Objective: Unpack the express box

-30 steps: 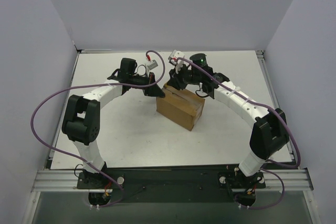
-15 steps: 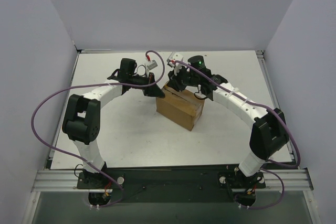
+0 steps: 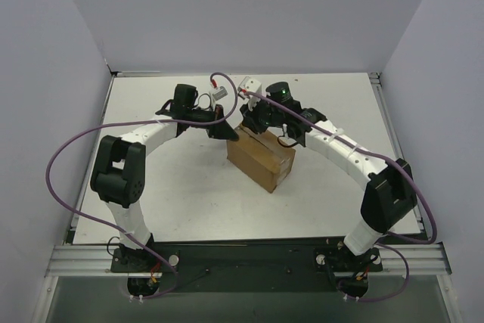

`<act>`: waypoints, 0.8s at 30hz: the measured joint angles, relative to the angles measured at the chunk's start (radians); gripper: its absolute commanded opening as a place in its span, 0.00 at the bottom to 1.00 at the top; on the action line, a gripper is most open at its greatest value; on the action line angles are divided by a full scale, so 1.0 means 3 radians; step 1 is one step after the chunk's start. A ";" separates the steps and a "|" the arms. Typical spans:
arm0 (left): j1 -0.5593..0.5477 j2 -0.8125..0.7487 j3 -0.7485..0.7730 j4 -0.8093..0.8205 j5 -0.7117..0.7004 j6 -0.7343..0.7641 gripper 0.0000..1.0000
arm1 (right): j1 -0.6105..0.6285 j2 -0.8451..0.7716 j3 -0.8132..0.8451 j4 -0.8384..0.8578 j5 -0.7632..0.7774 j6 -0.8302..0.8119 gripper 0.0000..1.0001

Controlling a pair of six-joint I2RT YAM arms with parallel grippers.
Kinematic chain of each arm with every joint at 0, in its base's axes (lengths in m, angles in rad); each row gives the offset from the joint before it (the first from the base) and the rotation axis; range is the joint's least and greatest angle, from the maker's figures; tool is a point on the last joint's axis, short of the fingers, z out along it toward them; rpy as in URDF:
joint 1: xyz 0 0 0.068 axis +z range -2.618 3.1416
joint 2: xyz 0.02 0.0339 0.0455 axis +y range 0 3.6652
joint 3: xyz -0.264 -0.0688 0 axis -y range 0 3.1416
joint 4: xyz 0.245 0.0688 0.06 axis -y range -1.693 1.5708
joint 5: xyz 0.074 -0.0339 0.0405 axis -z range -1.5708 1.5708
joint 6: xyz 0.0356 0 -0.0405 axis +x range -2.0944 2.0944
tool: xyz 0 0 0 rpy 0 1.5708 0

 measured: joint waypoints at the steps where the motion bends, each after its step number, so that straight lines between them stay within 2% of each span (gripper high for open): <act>1: -0.0003 0.0005 0.0000 0.0015 -0.0003 -0.0013 0.00 | 0.0003 -0.0018 0.0000 -0.0032 0.0039 0.0001 0.00; 10: -0.0023 0.0029 0.0001 0.0175 -0.0051 -0.0159 0.00 | 0.0024 -0.0141 0.0005 -0.0356 0.0290 0.0066 0.00; 19: -0.0031 0.0028 -0.0005 0.0498 -0.0104 -0.0521 0.00 | 0.0037 -0.0140 0.0062 -0.0435 0.0409 0.0090 0.00; 24: -0.0031 -0.0100 -0.0201 0.0767 -0.0125 -0.0772 0.00 | 0.0102 -0.0011 0.0273 -0.0571 0.0608 0.0111 0.00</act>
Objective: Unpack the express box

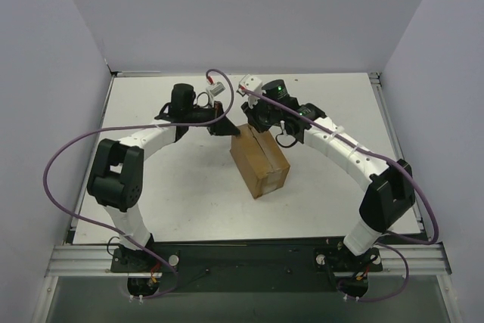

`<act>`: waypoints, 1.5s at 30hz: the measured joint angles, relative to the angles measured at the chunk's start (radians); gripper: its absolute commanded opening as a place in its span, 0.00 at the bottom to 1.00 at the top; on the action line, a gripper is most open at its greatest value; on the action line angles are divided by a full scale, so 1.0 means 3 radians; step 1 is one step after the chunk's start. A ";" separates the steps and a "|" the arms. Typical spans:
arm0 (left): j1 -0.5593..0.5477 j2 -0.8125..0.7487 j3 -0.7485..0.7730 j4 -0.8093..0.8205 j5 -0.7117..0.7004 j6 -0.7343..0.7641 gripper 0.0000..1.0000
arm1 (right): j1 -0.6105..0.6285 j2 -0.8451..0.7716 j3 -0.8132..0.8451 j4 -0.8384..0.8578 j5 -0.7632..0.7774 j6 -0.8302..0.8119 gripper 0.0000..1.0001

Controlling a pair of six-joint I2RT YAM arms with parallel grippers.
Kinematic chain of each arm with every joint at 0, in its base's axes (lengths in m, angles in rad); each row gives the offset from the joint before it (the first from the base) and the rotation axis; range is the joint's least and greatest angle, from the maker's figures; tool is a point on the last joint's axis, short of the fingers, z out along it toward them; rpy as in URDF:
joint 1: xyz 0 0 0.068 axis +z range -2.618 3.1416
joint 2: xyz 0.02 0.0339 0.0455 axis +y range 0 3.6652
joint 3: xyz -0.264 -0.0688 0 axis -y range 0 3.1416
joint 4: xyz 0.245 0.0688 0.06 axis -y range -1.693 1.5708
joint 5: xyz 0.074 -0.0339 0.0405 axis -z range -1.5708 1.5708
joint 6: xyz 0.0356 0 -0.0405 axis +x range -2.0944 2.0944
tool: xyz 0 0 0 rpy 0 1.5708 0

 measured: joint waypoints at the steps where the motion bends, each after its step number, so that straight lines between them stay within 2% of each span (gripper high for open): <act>1: 0.0000 -0.0051 -0.0056 0.0078 -0.0014 -0.0075 0.00 | 0.0017 0.0029 0.0041 -0.0022 0.0055 0.0014 0.00; 6: 0.0000 -0.0177 -0.0099 0.0476 -0.0196 -0.0326 0.00 | 0.0085 0.0127 0.0200 -0.0156 0.0270 0.0132 0.00; 12: -0.0005 -0.0093 -0.0080 0.0881 -0.0322 -0.0553 0.00 | 0.0191 0.0139 0.0286 -0.0331 0.0619 0.0395 0.00; 21: -0.0158 0.0083 -0.0230 0.1199 -0.0492 -0.0799 0.00 | 0.0277 0.0364 0.0649 -0.0685 0.0985 0.0833 0.00; 35: -0.0364 -0.0022 -0.0409 0.1020 -0.1104 -0.0687 0.00 | 0.0403 0.0385 0.0668 -0.0815 0.1357 0.1138 0.00; 45: -0.0547 -0.0093 -0.0430 0.0935 -0.1607 -0.0712 0.00 | 0.0661 0.0303 0.0470 -0.0992 0.1780 0.1300 0.00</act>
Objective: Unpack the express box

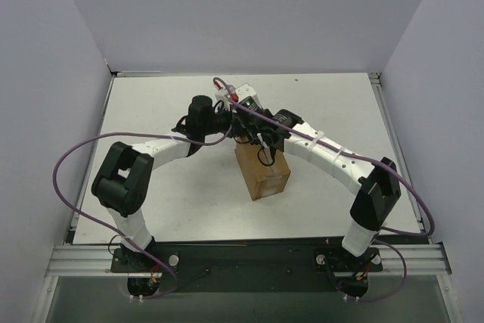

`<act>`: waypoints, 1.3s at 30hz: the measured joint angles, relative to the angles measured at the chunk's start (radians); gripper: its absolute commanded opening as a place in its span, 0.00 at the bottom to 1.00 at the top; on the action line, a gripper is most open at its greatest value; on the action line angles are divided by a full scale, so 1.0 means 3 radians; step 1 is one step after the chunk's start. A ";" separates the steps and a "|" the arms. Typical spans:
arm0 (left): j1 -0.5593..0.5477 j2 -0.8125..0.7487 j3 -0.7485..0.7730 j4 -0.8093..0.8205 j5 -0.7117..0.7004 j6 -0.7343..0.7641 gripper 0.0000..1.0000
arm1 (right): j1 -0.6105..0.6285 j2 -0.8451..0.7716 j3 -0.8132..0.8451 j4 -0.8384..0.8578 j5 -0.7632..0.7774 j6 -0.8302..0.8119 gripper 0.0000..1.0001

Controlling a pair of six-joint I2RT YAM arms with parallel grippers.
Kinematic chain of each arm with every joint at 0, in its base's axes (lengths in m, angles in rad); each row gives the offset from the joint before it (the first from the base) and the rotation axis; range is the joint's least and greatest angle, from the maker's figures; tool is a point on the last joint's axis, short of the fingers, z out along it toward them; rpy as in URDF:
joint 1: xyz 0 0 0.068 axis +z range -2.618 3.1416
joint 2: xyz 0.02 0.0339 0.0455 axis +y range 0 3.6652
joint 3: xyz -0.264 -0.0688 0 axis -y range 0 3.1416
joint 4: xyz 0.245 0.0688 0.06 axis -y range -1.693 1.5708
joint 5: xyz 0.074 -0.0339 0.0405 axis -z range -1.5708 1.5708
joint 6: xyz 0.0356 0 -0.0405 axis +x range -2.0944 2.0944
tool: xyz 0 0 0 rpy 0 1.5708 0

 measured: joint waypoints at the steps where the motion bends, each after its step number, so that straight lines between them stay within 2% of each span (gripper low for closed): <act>1: -0.0014 -0.0004 0.0000 -0.0001 -0.0038 -0.0005 0.00 | 0.0018 -0.0028 -0.0025 -0.0022 0.0025 0.0017 0.00; 9: -0.0065 -0.0032 0.0000 -0.0071 -0.0273 -0.0086 0.00 | 0.0142 -0.0238 -0.0177 -0.0187 0.0089 0.0170 0.00; 23: -0.0086 -0.0042 0.0000 -0.0120 -0.0408 -0.0144 0.00 | 0.0285 -0.0511 -0.0362 -0.0390 0.0067 0.0497 0.00; 39: -0.0144 -0.0042 0.0042 -0.0216 -0.0534 -0.0167 0.00 | 0.0510 -0.0600 -0.0350 -0.0763 0.0329 0.1305 0.00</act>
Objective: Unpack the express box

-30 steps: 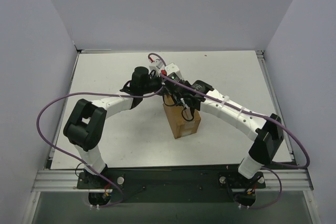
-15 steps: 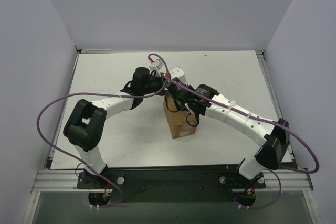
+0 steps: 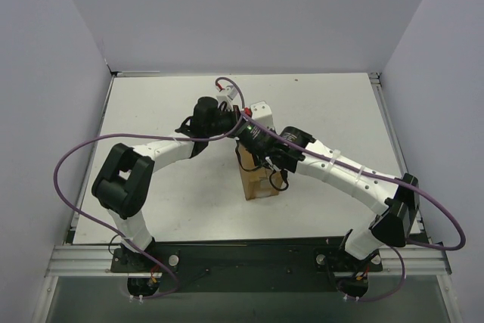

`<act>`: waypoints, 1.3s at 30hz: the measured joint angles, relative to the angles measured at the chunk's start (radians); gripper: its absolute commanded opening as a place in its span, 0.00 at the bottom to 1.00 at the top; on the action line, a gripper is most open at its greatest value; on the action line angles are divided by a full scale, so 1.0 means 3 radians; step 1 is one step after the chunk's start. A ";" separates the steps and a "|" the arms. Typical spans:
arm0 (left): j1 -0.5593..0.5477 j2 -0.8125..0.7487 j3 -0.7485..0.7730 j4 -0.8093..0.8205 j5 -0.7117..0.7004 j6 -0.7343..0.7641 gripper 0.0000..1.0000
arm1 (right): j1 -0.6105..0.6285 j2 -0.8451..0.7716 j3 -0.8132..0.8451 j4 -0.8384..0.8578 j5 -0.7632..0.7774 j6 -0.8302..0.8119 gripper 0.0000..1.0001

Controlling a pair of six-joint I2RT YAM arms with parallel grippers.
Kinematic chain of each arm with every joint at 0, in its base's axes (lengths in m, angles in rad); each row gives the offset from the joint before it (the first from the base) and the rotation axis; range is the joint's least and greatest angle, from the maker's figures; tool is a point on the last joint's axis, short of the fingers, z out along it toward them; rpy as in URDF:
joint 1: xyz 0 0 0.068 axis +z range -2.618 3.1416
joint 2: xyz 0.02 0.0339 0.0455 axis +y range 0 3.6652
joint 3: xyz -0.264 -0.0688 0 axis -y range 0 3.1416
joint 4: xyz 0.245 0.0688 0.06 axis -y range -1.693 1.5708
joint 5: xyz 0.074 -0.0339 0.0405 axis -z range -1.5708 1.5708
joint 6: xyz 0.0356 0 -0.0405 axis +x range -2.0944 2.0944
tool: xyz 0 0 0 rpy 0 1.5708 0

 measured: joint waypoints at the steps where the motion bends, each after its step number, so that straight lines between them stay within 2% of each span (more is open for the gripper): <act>1: -0.0003 0.0000 0.0000 -0.0003 -0.0001 0.0000 0.00 | 0.0001 -0.0004 0.0000 -0.0009 0.0000 0.0034 0.00; 11: -0.0060 0.0000 0.0055 -0.0131 0.0011 -0.0001 0.00 | 0.0230 -0.0224 -0.0060 -0.0103 0.0078 0.0272 0.00; 16: -0.0066 0.0001 0.0086 -0.0215 -0.0009 0.0005 0.00 | 0.0477 -0.0315 -0.0057 -0.0310 0.0061 0.0327 0.00; 23: -0.0072 -0.0006 0.0089 -0.0249 -0.0015 0.0010 0.00 | 0.0608 -0.0354 -0.0041 -0.0505 0.0017 0.0418 0.00; 30: -0.0038 -0.0031 0.0095 -0.0237 -0.0219 0.0116 0.00 | 0.0802 -0.0543 0.0395 -0.0828 -0.0225 0.0210 0.00; 34: -0.0041 -0.0108 -0.0008 -0.0186 -0.0103 0.0197 0.00 | 0.0593 -0.0744 0.0437 -0.0816 -0.0093 0.0056 0.00; 36: -0.0027 -0.0164 -0.0065 -0.0165 0.0028 0.0235 0.09 | 0.0336 -0.0830 0.0312 -0.0731 -0.0004 -0.0037 0.00; 39: 0.0011 -0.0219 -0.0086 -0.0178 0.0324 0.0306 0.22 | -0.0305 -0.0896 0.0013 -0.0595 0.0061 -0.0229 0.00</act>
